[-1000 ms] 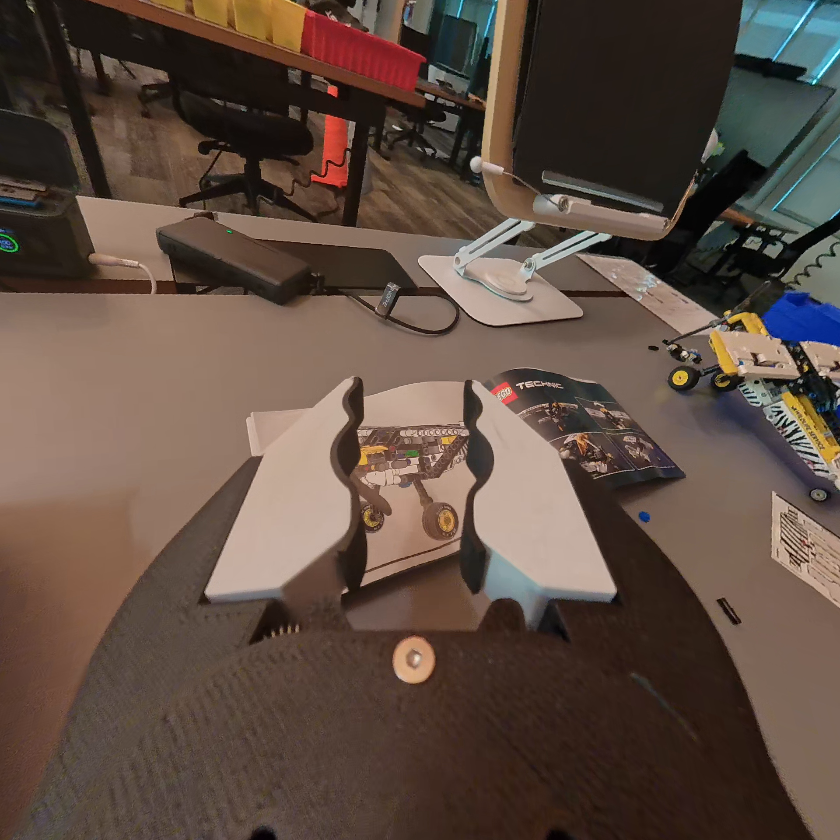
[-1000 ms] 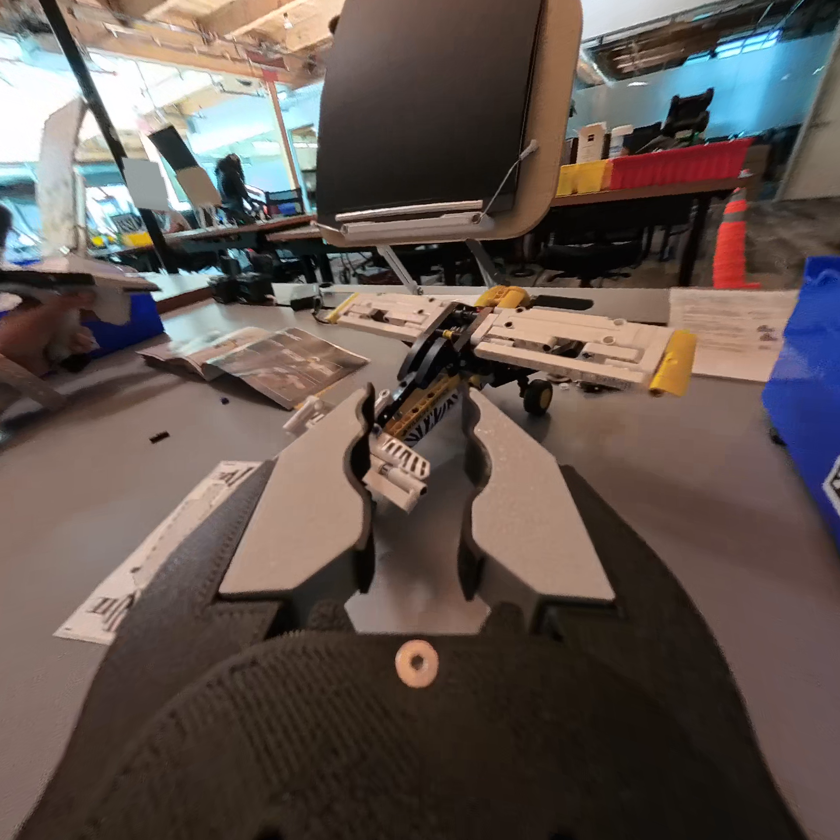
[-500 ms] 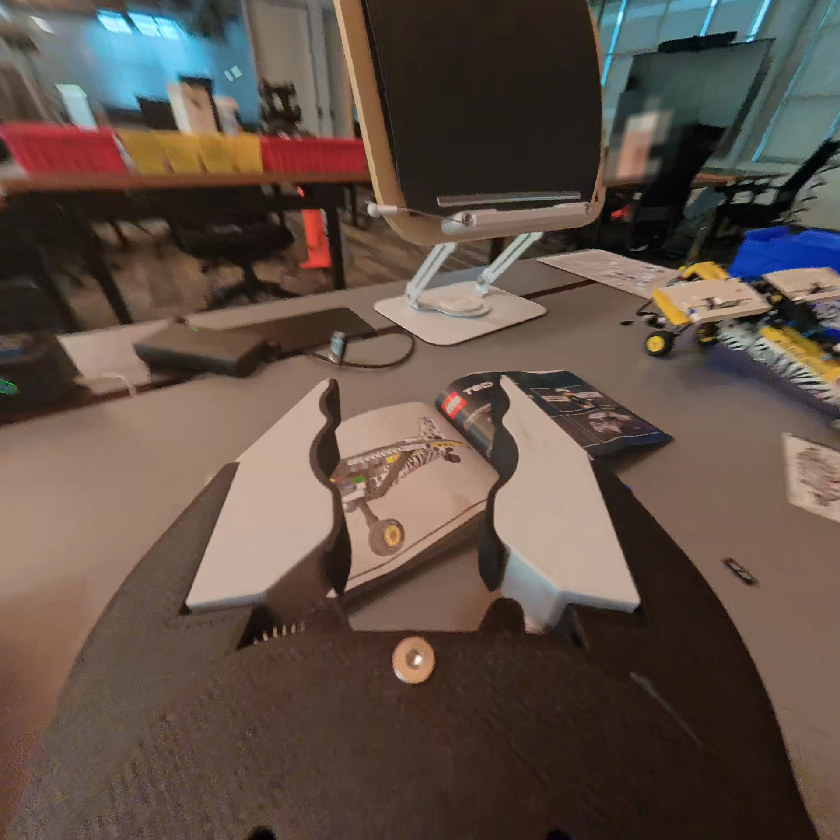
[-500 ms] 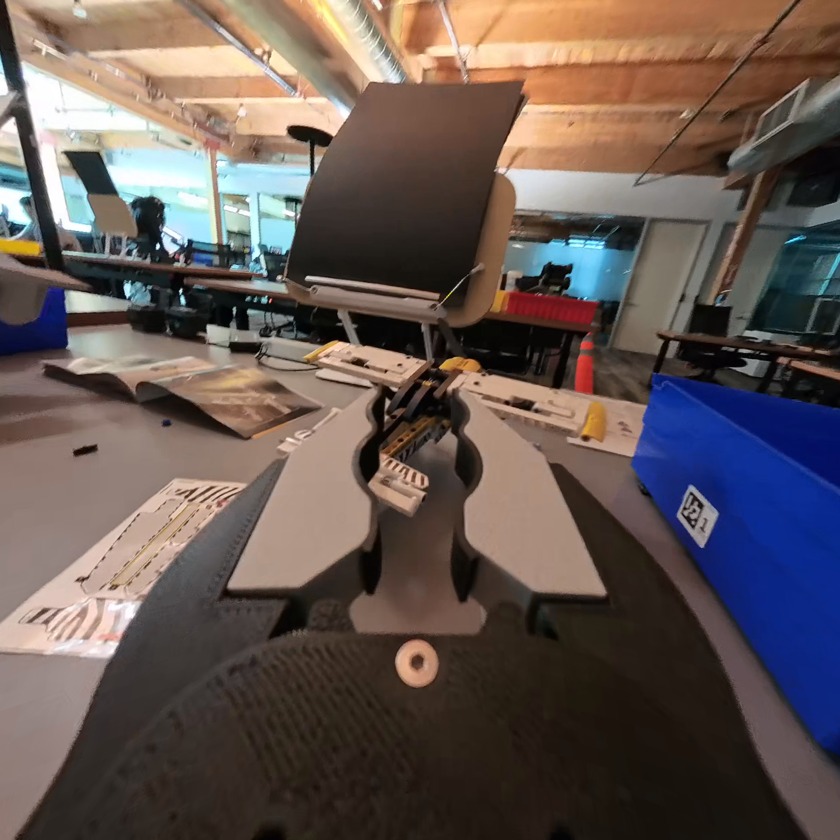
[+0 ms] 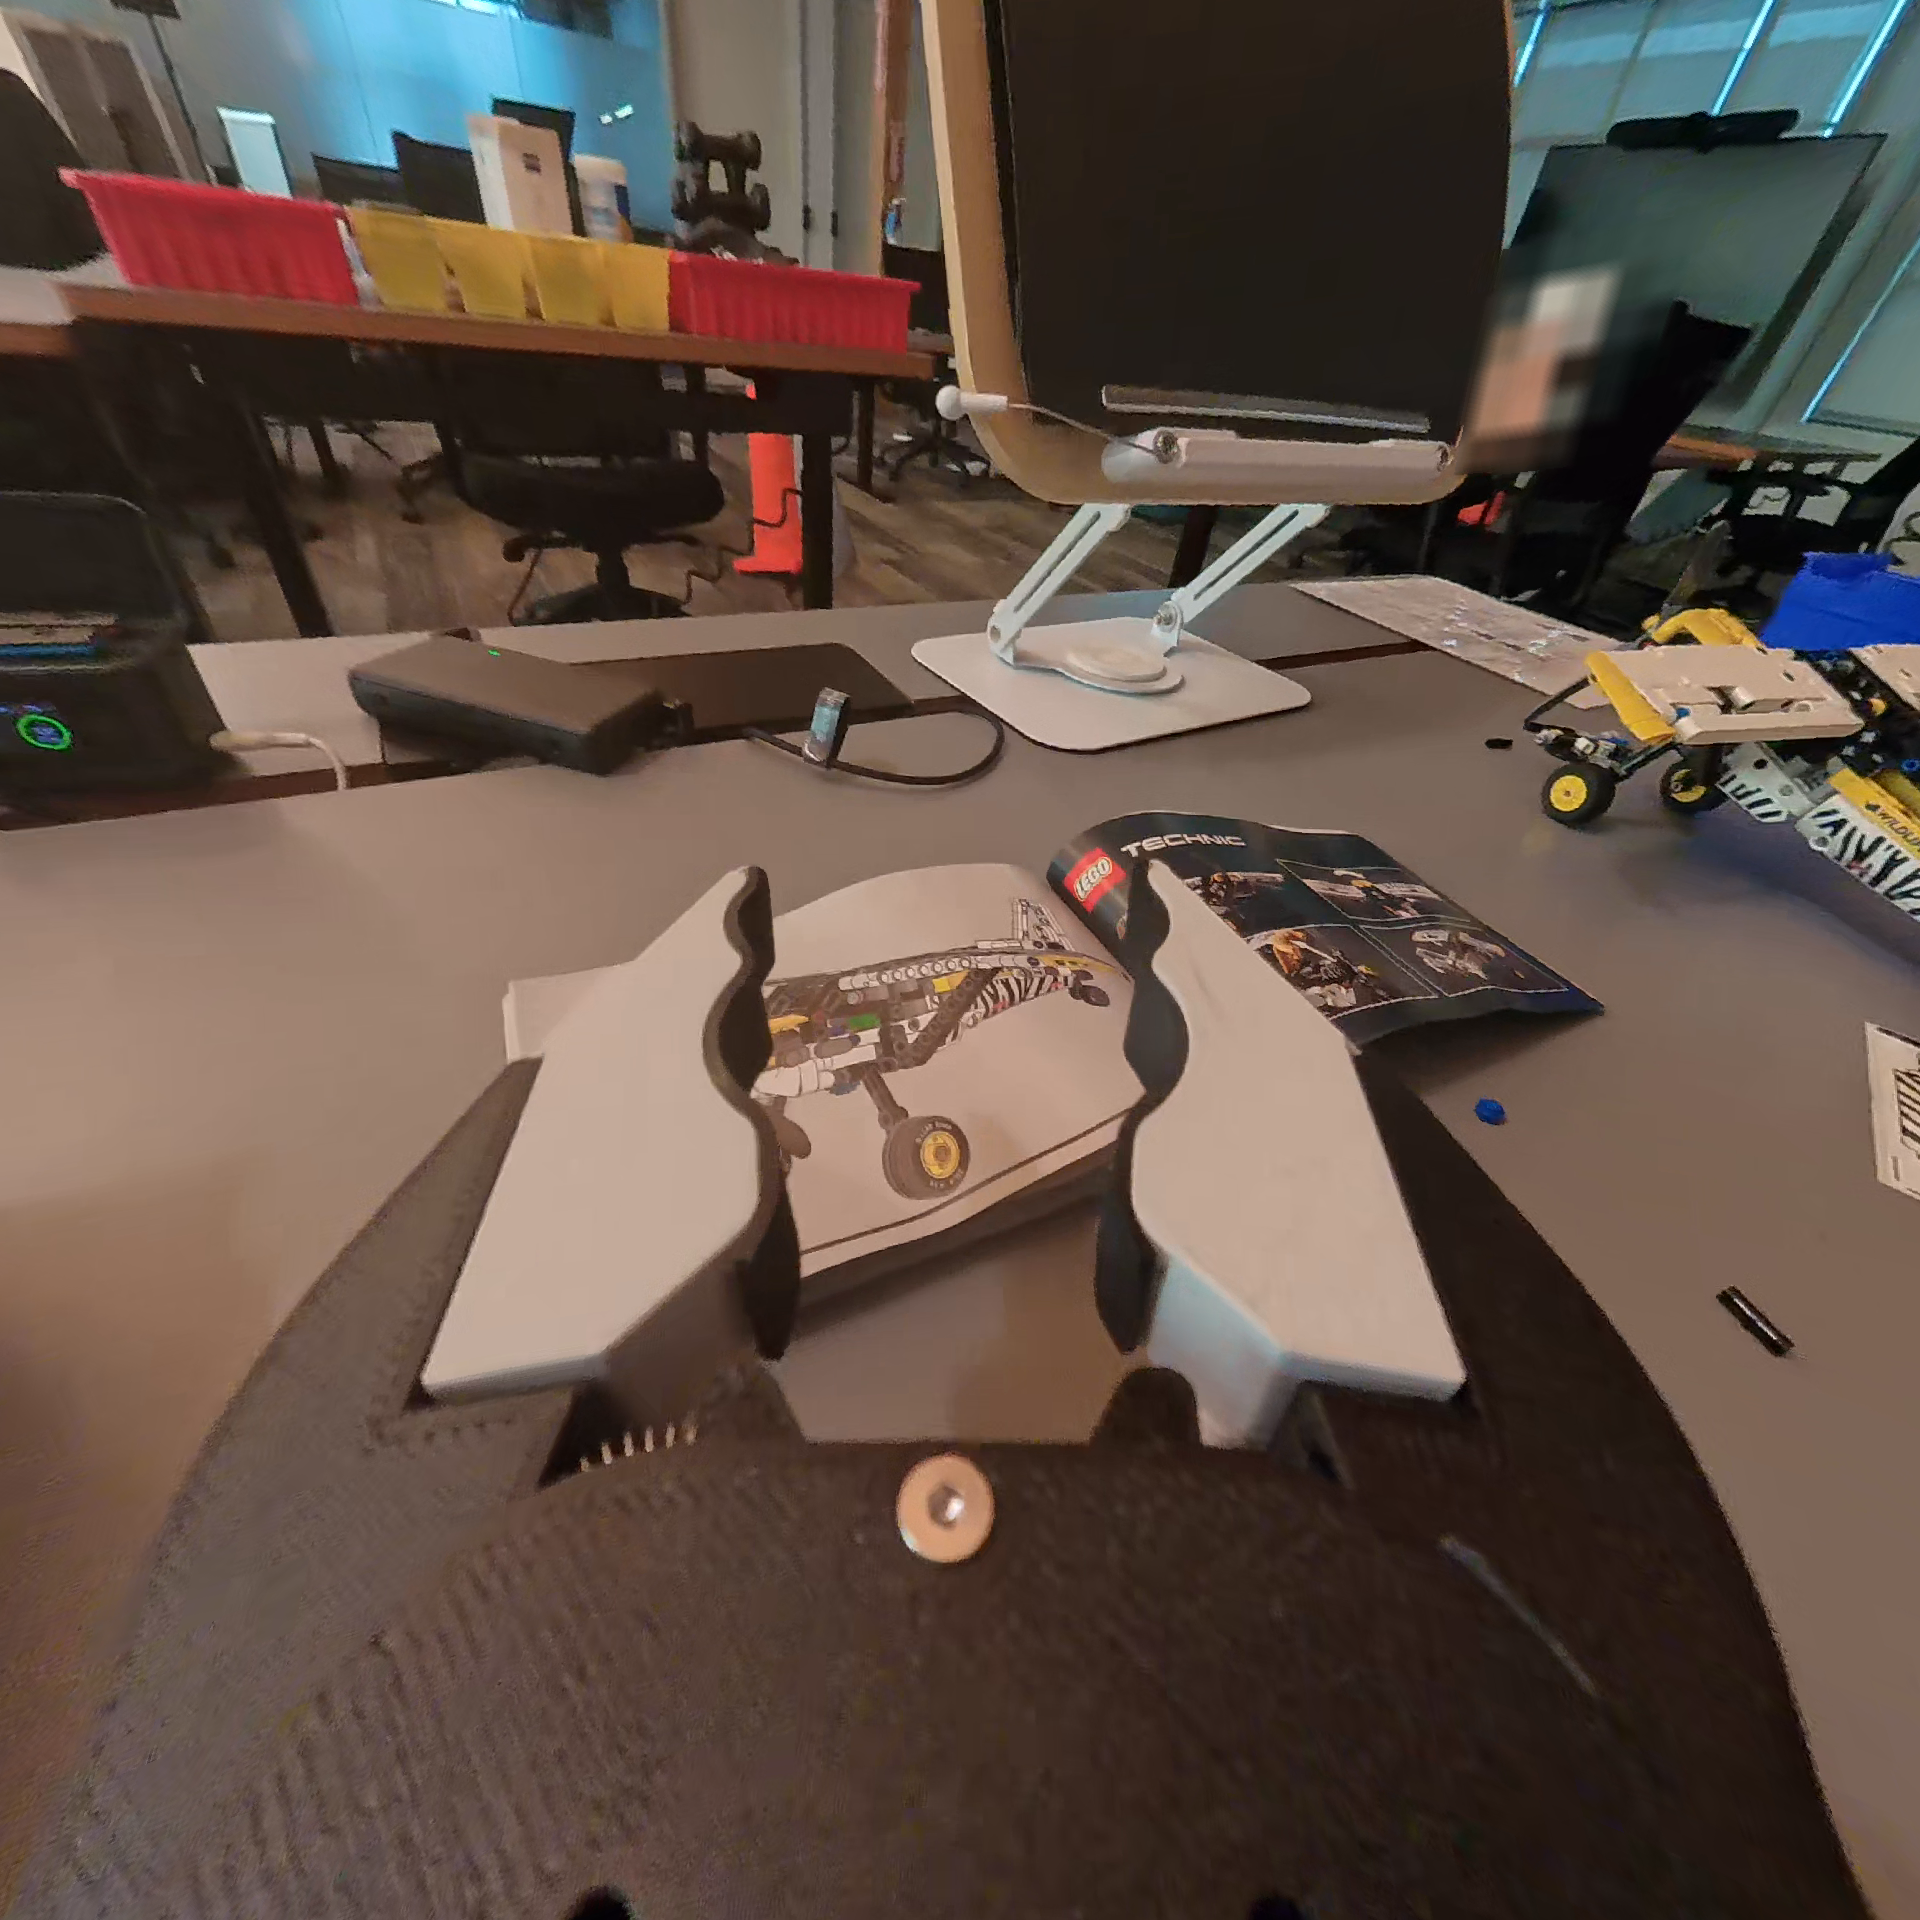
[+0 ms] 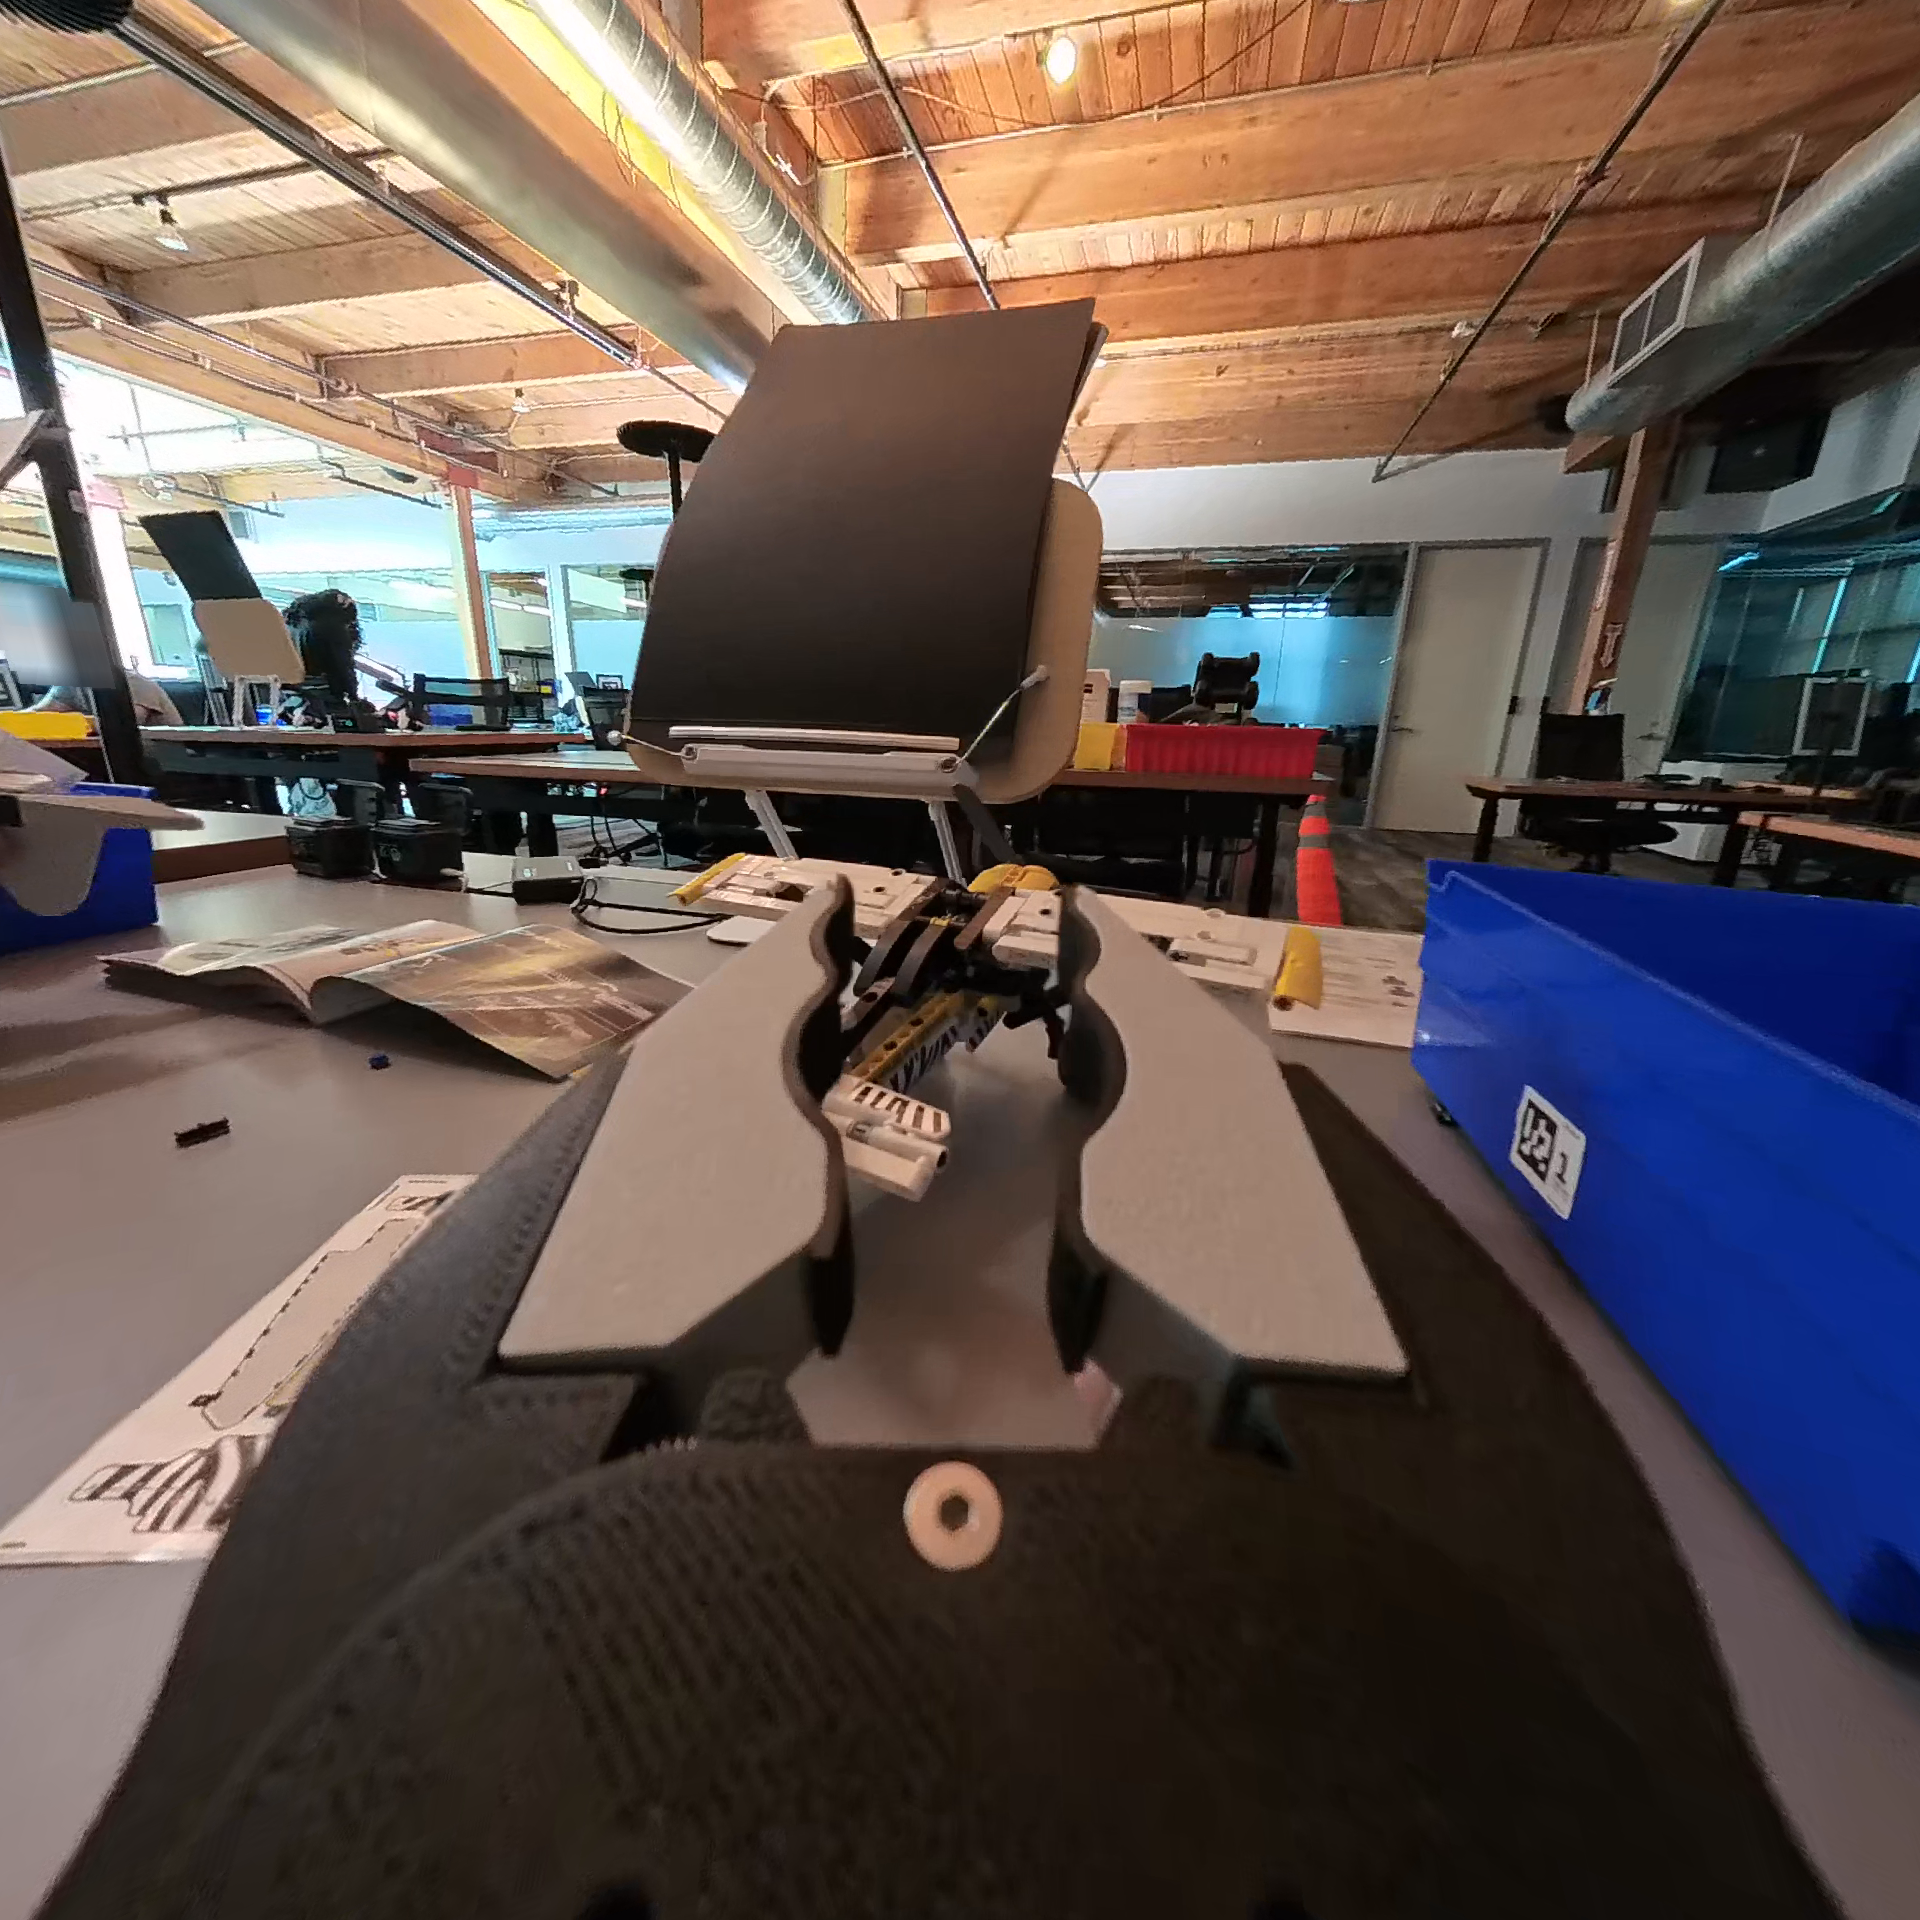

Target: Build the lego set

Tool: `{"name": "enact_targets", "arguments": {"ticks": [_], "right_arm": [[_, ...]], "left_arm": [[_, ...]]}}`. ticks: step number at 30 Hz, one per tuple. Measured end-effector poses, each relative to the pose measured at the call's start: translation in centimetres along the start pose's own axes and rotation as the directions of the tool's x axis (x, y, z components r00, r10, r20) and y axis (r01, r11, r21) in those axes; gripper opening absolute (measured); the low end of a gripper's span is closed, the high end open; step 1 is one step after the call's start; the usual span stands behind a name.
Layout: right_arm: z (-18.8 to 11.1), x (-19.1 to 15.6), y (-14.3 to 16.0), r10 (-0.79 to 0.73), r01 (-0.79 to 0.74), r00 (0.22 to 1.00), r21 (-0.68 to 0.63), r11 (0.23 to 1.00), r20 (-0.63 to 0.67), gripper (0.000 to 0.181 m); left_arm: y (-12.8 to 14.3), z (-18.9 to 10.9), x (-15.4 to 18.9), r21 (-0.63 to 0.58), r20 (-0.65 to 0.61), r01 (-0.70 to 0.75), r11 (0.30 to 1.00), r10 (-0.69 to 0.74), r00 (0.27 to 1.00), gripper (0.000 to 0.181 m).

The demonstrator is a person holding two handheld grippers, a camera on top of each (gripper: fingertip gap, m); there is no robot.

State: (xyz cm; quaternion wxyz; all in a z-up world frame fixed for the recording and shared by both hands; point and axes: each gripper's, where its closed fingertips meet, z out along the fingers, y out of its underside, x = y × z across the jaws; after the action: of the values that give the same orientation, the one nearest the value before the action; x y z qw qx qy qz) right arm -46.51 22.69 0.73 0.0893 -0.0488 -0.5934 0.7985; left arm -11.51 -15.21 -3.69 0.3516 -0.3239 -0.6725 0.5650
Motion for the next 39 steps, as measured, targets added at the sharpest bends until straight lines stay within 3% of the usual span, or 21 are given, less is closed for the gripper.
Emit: {"name": "enact_targets", "arguments": {"ticks": [6,8,12,15,17,19,23,31,35,39], "right_arm": [[2.1,-4.1,3.5,0.093,-0.063,0.99,-0.256,0.964,0.106,0.046],[3.4,-5.9,4.1,0.142,-0.104,0.983,-0.284,0.953,0.117,0.046],[5.3,-6.8,6.7,0.076,-0.034,0.993,-0.417,0.908,0.086,0.046],[5.8,-7.5,9.0,0.031,0.033,0.994,-0.541,0.841,0.109,0.036],[5.9,-6.9,9.3,0.017,0.027,0.997,-0.558,0.829,0.074,0.019],[5.7,-6.5,8.9,0.051,-0.013,0.997,-0.541,0.841,0.056,0.014],[3.7,-6.0,8.3,0.045,0.016,0.994,-0.542,0.84,0.099,0.012],[-4.6,-5.3,7.3,-0.128,0.316,0.915,-0.486,0.815,0.382,0.018],[-6.7,-2.8,6.1,-0.117,0.27,0.935,-0.455,0.848,0.335,0.013],[-7.4,-0.1,6.0,-0.164,0.271,0.956,-0.521,0.809,0.242,0.012]], "left_arm": [[0.5,0.7,1.0,-0.041,-0.032,-0.044,0.998,0.042,0.999,0.067],[0.7,0.9,1.2,-0.055,-0.034,-0.058,0.997,0.056,0.998,0.066],[0.9,0.9,1.5,-0.057,-0.035,-0.068,0.996,0.066,0.997,0.064],[0.7,0.5,1.9,-0.04,-0.033,-0.066,0.997,0.065,0.997,0.063],[0.6,0.1,2.1,-0.029,-0.025,-0.071,0.997,0.071,0.997,0.063],[0.7,-0.2,2.5,-0.026,-0.02,-0.071,0.997,0.07,0.997,0.063],[0.8,-0.5,3.5,-0.026,-0.038,-0.073,0.997,0.072,0.997,0.063],[0.8,-0.7,3.7,-0.021,-0.049,-0.055,0.998,0.053,0.997,0.059],[0.7,-0.7,3.6,-0.015,-0.057,-0.033,0.999,0.032,0.998,0.059],[0.8,-0.4,3.8,-0.026,-0.07,-0.024,0.999,0.022,0.997,0.058]]}}
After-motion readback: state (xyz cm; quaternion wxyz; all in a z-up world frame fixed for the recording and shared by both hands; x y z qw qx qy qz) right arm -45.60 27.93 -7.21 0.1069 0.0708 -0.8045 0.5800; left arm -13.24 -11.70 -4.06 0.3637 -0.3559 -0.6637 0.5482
